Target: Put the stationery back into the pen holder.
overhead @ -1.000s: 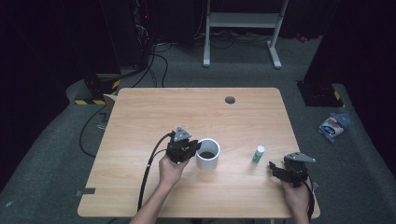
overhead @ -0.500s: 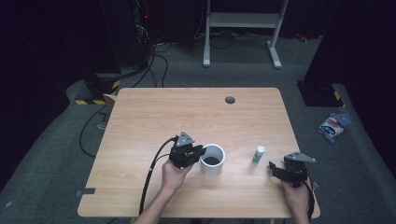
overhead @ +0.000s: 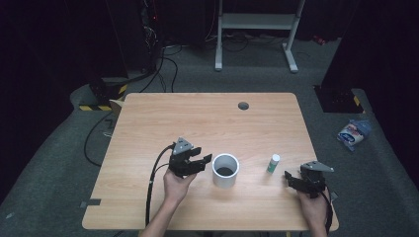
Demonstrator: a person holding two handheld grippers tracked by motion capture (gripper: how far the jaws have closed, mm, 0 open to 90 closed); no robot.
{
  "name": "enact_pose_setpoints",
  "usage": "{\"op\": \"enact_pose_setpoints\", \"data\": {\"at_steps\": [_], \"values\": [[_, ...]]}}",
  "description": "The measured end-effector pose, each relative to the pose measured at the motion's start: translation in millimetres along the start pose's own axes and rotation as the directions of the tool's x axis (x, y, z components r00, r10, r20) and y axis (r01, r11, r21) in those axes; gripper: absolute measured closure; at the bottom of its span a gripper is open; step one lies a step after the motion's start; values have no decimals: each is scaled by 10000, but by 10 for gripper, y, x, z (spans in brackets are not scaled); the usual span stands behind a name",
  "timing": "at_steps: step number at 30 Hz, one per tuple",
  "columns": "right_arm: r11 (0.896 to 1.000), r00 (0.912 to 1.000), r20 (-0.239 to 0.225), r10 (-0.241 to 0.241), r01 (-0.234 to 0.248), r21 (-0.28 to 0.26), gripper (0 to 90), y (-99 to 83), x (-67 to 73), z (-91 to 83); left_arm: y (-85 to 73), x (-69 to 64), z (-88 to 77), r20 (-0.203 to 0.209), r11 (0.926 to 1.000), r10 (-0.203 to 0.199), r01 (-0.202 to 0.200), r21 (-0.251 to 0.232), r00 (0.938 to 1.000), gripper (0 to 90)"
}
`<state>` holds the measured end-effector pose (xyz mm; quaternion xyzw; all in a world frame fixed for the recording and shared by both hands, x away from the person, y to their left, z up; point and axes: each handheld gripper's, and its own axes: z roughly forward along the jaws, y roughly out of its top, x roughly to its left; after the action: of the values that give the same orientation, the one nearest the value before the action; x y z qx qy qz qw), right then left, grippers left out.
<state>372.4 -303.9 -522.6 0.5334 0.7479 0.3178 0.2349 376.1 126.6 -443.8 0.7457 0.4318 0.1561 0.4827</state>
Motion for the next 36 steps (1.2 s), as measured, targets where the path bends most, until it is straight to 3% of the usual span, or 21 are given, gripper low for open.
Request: {"op": "enact_pose_setpoints", "data": {"at_steps": [5, 15, 24, 36], "values": [[10000, 10000, 1, -2, 2, 0, 323, 0, 0, 0, -51, 112, -88, -355, 9984, -502, 492, -288, 9981, 446], [10000, 10000, 1, -1, 1, 2, 323, 0, 0, 0, -208, 342, -233, -1150, 9962, -799, 751, -452, 9902, 422], [10000, 10000, 0, -3, 3, 1, 323, 0, 0, 0, -372, 617, -382, -2089, 9938, -1112, 1085, -245, 9716, 407], [10000, 10000, -1, -1, 1, 1, 323, 0, 0, 0, -609, 876, -404, -3107, 9857, -1562, 1682, 121, 9376, 406]]}}
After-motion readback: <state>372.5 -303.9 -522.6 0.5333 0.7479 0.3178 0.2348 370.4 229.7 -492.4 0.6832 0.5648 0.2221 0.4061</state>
